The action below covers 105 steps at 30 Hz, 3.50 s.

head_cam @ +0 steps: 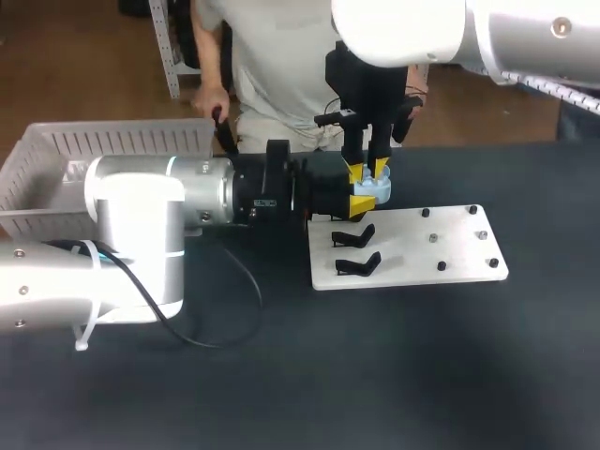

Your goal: Pick up each earbud case from the left stands, insert the matching earbuds, close the lid, and place the case in the box.

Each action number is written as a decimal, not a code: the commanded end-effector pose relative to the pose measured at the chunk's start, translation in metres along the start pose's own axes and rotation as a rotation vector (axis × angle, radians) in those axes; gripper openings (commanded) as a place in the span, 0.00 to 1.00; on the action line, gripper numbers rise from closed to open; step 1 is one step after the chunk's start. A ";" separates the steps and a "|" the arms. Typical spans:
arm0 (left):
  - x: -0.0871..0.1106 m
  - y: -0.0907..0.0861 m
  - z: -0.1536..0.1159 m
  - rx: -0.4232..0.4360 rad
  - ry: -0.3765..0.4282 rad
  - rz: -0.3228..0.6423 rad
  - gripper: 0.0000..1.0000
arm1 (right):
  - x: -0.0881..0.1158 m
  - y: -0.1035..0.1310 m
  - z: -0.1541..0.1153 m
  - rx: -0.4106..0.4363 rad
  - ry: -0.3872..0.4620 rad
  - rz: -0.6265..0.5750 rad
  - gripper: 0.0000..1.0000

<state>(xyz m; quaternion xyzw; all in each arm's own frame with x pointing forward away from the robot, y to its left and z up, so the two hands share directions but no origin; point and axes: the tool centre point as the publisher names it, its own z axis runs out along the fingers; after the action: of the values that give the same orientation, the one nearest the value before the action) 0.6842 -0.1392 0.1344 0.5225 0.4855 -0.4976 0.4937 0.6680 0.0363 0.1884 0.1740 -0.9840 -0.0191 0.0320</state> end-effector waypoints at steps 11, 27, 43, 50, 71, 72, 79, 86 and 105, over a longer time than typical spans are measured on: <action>0.001 0.000 0.000 -0.003 -0.003 0.003 0.00 | -0.001 -0.003 0.003 0.001 0.007 0.010 0.00; 0.001 0.000 0.000 -0.003 -0.003 0.003 0.00 | -0.002 -0.003 0.006 0.011 0.017 -0.004 0.00; 0.001 0.000 0.000 -0.003 -0.003 0.003 0.00 | -0.002 0.000 0.004 0.017 0.005 0.002 0.61; 0.001 0.000 0.000 -0.003 -0.003 0.003 0.00 | 0.005 -0.001 -0.009 -0.011 -0.035 0.009 0.71; 0.001 0.000 0.000 -0.003 -0.003 0.003 0.00 | -0.041 -0.079 -0.003 -0.159 -0.155 0.322 1.00; 0.001 0.000 0.000 -0.003 -0.003 0.003 0.00 | -0.041 -0.079 0.000 -0.163 -0.143 0.320 1.00; 0.001 0.000 0.000 -0.003 -0.003 0.003 0.00 | -0.036 -0.080 0.015 -0.163 -0.096 0.318 1.00; 0.001 0.000 0.000 -0.003 -0.003 0.003 0.00 | -0.023 -0.078 0.019 -0.161 -0.047 0.302 1.00; 0.001 0.000 0.000 -0.003 -0.003 0.003 0.00 | -0.005 -0.083 0.006 -0.147 -0.201 0.370 1.00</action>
<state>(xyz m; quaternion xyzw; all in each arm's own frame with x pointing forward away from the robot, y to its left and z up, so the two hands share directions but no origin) 0.6843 -0.1393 0.1345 0.5225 0.4854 -0.4976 0.4937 0.7195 -0.0272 0.1743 0.0004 -0.9957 -0.0925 0.0060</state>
